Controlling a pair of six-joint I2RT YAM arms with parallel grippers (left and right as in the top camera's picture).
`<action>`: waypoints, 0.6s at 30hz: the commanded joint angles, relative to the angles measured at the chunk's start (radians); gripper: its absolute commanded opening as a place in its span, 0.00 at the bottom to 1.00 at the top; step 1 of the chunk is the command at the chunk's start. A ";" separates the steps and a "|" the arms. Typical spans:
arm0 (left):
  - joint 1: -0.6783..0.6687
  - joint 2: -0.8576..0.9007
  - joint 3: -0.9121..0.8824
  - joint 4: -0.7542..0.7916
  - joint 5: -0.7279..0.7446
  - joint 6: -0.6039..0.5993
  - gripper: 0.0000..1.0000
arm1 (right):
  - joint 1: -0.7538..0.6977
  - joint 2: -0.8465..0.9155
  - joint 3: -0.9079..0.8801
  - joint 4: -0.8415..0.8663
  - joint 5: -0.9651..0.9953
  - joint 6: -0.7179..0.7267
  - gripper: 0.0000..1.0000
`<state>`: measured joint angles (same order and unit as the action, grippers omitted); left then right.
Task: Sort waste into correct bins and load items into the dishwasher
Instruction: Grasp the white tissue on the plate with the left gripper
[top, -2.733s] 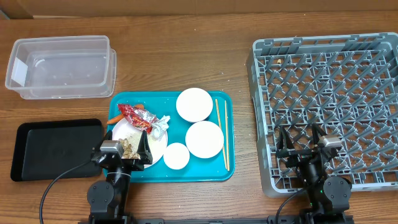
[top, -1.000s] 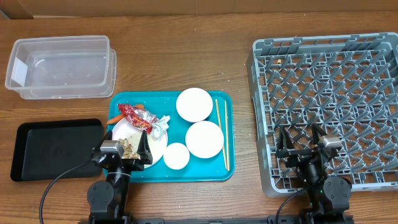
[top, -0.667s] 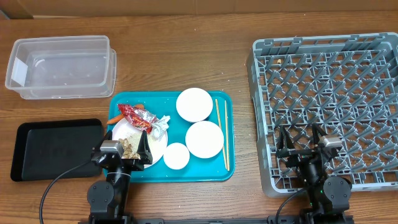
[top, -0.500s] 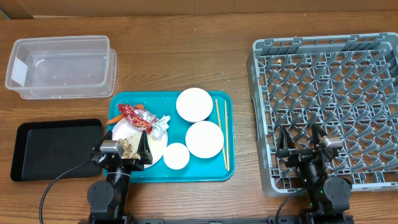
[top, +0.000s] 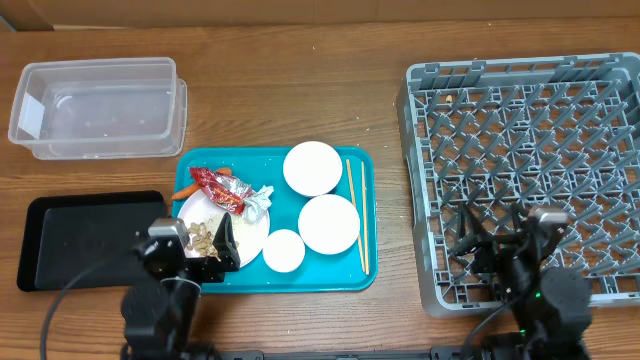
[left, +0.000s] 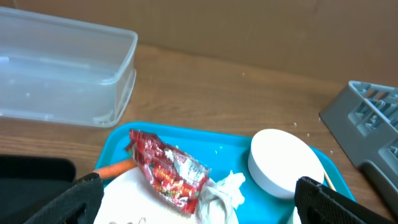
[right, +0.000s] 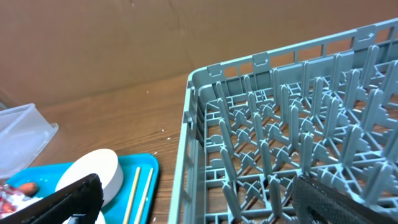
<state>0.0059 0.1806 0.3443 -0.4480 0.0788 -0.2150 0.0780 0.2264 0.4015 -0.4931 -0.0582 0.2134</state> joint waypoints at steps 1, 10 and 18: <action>-0.006 0.164 0.169 -0.073 0.012 0.004 1.00 | -0.006 0.116 0.159 -0.083 0.012 0.008 1.00; -0.006 0.625 0.636 -0.412 0.047 0.088 1.00 | -0.006 0.460 0.481 -0.400 0.011 0.007 1.00; -0.006 0.925 0.917 -0.689 0.072 0.080 1.00 | -0.006 0.653 0.568 -0.507 0.013 -0.008 1.00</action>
<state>0.0059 1.0451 1.2037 -1.1130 0.1307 -0.1497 0.0780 0.8436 0.9375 -0.9882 -0.0513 0.2111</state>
